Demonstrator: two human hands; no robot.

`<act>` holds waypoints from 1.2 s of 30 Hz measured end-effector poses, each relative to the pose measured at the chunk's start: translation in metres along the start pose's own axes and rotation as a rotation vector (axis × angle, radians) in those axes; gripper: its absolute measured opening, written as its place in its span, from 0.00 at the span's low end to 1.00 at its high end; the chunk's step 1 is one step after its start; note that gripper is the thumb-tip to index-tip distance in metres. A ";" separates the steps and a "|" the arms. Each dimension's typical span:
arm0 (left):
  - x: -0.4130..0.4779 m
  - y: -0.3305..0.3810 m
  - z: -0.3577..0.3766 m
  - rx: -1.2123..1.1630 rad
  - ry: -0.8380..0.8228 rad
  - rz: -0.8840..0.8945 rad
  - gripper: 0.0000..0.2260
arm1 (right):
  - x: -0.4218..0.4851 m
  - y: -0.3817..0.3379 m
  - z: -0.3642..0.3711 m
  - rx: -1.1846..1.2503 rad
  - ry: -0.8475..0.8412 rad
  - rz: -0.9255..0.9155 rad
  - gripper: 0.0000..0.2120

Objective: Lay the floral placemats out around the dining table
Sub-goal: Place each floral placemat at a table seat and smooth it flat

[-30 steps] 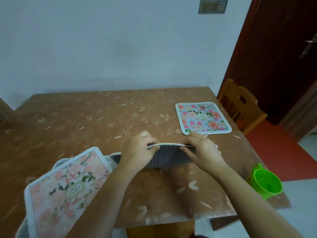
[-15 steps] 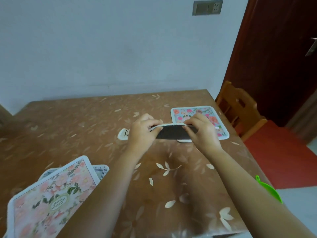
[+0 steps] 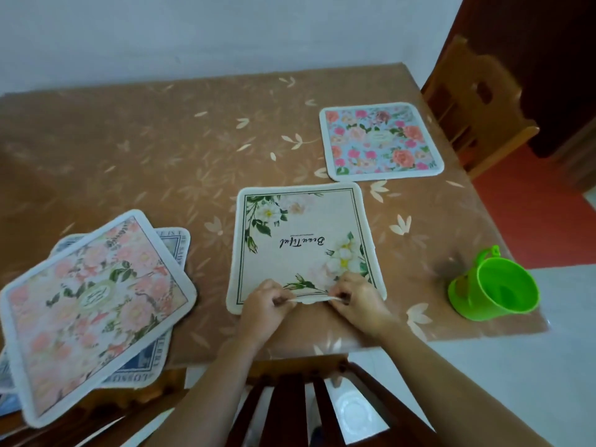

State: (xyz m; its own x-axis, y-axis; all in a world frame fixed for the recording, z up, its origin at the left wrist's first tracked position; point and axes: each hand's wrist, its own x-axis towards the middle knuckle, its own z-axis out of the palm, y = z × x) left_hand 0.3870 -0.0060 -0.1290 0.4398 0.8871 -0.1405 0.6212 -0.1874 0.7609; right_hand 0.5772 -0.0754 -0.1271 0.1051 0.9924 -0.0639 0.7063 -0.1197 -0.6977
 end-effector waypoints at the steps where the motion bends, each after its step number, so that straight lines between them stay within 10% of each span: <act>1: -0.004 -0.004 0.003 0.006 0.001 -0.002 0.03 | -0.003 0.001 0.004 0.006 -0.012 0.006 0.02; 19: -0.046 -0.031 0.007 0.159 0.192 0.085 0.05 | -0.029 0.003 0.014 -0.127 -0.126 -0.015 0.07; 36: -0.046 -0.043 -0.011 0.268 0.208 0.094 0.11 | -0.029 0.012 0.001 -0.133 0.120 -0.020 0.04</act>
State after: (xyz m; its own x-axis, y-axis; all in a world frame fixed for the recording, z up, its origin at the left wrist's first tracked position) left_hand 0.3333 -0.0339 -0.1485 0.3787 0.9224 0.0758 0.7442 -0.3522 0.5676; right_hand 0.5819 -0.1051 -0.1345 0.1676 0.9850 0.0404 0.7944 -0.1107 -0.5972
